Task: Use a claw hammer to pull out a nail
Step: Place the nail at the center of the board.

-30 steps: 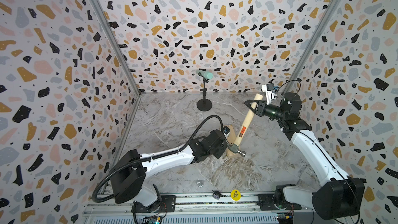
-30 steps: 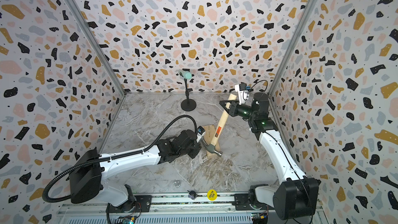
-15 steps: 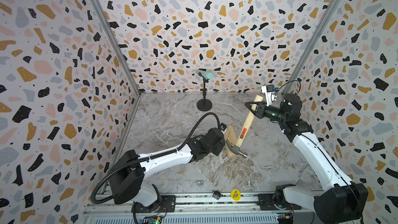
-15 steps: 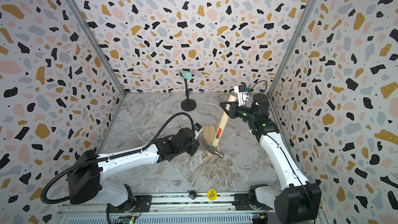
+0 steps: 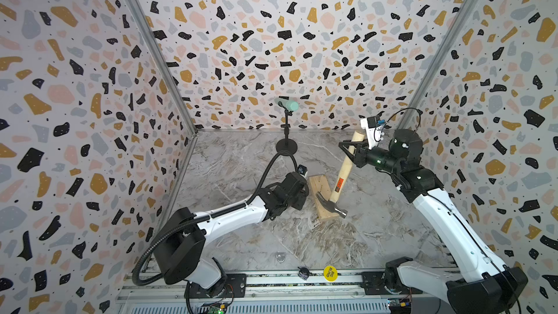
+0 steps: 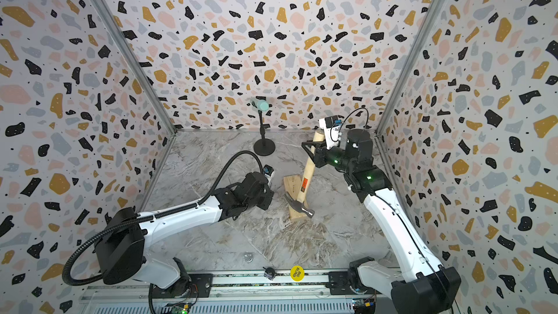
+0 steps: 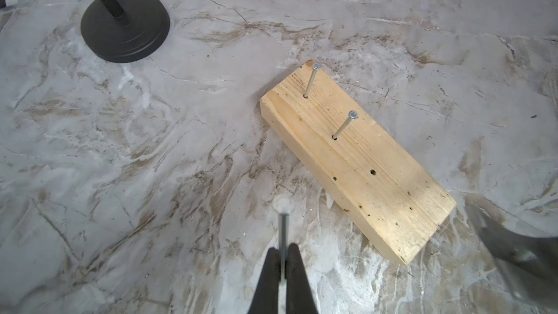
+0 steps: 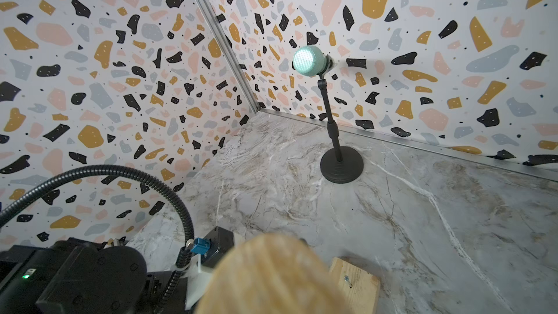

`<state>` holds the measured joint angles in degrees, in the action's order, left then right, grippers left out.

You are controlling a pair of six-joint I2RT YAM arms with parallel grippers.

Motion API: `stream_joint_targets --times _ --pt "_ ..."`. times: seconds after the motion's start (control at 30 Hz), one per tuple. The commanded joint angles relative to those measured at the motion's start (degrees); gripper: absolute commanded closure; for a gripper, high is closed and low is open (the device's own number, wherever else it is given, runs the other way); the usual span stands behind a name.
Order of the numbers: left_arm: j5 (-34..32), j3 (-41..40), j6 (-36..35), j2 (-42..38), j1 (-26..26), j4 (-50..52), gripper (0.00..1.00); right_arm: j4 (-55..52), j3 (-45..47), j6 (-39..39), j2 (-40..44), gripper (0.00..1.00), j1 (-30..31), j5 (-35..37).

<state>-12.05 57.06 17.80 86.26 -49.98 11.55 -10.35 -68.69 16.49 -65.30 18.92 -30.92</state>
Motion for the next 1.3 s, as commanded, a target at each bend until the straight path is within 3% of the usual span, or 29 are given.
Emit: stream_joint_targets --times 0.0,0.23,0.6,1.27 --pt "0.4 -0.1 2.2 1.0 1.1 0.0 1.0 1.2 -4.7 -1.2 2.9 1.0 2.4 3.7" --pt "-0.1 -0.4 5.9 3.1 2.6 0.6 1.0 -0.1 -5.3 -5.5 3.8 1.0 7.9 11.9" --pt "-1.2 -1.8 11.7 5.7 4.2 -0.1 1.0 -1.4 -5.3 -8.8 5.0 1.0 11.8 18.5" --pt "1.4 -4.9 14.5 11.3 5.9 -4.1 1.0 -1.0 -2.7 -9.5 5.7 1.0 11.9 18.7"
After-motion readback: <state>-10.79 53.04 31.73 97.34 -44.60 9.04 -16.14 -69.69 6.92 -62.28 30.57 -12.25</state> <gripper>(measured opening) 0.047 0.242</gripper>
